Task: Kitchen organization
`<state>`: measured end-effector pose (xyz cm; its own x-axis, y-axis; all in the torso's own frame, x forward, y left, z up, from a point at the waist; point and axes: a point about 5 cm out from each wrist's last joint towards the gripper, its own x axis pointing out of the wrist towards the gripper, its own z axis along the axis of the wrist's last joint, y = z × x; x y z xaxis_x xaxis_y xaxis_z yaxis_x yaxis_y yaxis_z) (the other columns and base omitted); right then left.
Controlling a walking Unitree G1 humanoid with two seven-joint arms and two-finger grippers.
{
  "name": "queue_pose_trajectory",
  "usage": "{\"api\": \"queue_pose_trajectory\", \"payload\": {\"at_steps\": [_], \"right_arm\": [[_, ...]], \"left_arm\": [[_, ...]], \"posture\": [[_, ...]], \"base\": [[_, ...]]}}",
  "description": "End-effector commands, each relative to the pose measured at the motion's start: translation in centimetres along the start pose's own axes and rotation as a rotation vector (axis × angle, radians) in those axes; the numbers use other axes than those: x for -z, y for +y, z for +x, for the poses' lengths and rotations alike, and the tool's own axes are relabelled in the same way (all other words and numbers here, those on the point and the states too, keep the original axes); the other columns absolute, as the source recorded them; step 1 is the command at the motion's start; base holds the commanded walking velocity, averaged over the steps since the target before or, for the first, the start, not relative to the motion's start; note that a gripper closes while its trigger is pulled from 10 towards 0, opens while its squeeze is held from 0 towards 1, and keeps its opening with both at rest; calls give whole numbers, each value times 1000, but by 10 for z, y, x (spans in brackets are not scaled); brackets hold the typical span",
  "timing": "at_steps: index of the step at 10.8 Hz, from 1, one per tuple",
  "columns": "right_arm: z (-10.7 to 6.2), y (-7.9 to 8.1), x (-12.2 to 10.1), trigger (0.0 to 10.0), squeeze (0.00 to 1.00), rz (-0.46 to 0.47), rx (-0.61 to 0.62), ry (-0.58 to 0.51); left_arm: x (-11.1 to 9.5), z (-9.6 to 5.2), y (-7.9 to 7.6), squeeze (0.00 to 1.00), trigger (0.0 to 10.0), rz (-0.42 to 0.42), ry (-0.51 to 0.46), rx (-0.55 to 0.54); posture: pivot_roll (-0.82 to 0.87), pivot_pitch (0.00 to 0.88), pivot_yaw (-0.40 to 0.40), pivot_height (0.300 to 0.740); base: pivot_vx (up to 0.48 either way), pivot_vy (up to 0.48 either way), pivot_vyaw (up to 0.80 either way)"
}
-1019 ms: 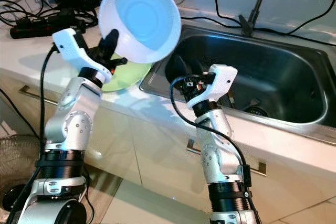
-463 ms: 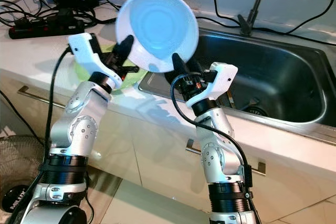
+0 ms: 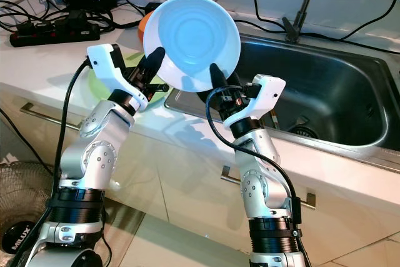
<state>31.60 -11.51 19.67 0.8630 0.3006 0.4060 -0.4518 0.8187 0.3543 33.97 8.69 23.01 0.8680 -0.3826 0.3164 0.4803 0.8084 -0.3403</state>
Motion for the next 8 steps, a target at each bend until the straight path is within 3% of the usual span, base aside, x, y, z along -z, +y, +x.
{"api": "queue_pose_trajectory", "payload": {"at_steps": [1, 5, 8], "right_arm": [[1, 4, -2, 0, 0, 9, -13, -8], [1, 4, 0, 0, 0, 17, -9, -5], [2, 5, 1, 0, 0, 22, -12, -3]], "left_arm": [[0, 0, -10, 0, 10000, 4, 5, 57], [3, -2, -13, 0, 10000, 2, 27, 101], [6, -3, -19, 0, 10000, 69, 52, 151]], "posture": [[183, 44, 12, 740], [188, 43, 13, 740], [192, 39, 14, 740]], "base": [[0, 0, 0], [0, 0, 0], [0, 0, 0]]}}
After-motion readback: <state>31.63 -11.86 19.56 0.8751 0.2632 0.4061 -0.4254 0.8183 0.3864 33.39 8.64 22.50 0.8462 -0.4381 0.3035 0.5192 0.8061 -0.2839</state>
